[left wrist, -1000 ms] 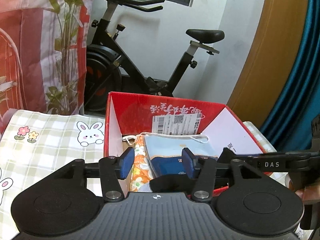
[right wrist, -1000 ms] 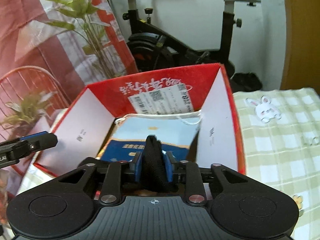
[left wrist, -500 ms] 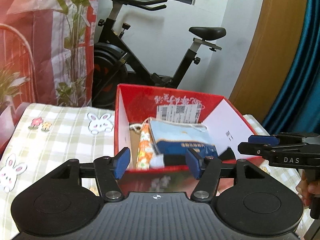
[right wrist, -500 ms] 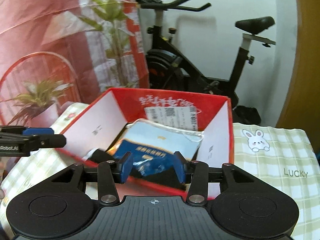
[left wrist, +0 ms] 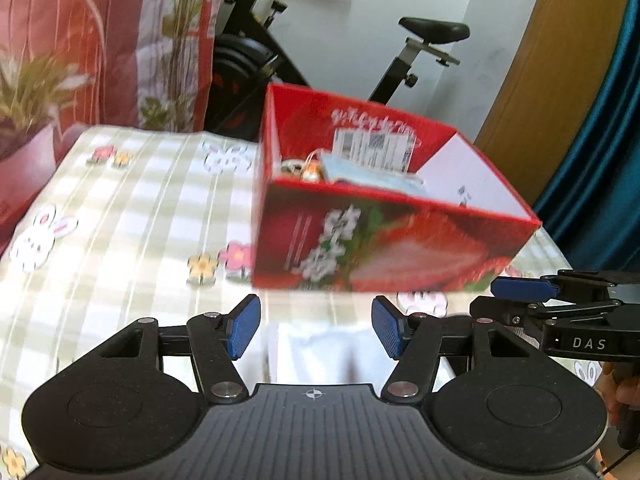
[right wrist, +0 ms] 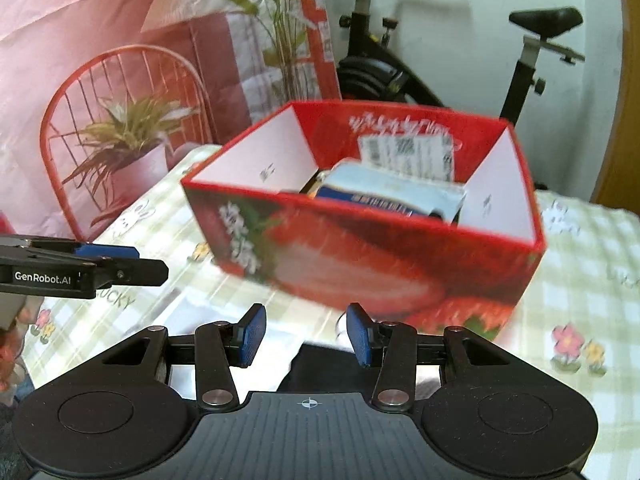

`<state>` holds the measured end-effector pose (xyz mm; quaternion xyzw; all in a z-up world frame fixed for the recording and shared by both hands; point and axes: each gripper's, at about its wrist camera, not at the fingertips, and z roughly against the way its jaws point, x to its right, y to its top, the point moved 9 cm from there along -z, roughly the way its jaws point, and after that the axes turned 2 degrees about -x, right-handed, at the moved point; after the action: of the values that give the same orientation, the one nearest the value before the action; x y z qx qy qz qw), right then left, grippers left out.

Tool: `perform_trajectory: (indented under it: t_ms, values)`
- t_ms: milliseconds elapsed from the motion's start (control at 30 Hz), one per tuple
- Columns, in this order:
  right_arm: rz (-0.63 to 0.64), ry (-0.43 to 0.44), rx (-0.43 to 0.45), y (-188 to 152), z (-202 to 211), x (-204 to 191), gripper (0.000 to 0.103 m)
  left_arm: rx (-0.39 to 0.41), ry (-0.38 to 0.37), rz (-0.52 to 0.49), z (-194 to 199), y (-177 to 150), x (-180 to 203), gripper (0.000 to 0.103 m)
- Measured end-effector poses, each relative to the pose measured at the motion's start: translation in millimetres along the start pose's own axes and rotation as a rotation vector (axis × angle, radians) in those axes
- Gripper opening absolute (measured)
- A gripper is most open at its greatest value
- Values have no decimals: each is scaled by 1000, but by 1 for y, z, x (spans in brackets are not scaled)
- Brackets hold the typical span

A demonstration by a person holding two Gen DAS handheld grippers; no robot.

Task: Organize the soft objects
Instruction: 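Move the left tool back and lower it onto the white bag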

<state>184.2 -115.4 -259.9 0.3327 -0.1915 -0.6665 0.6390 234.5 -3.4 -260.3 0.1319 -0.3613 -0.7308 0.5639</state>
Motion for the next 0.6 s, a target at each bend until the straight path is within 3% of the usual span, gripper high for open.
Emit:
perform_trajectory:
  t_ms: [333, 600]
  values:
    - [-33, 36, -53, -28, -19, -18, 42, -57, -21, 43, -9, -30, -13, 64]
    - [-61, 49, -87, -44, -31, -25, 44, -99, -79, 67, -20, -53, -8, 60]
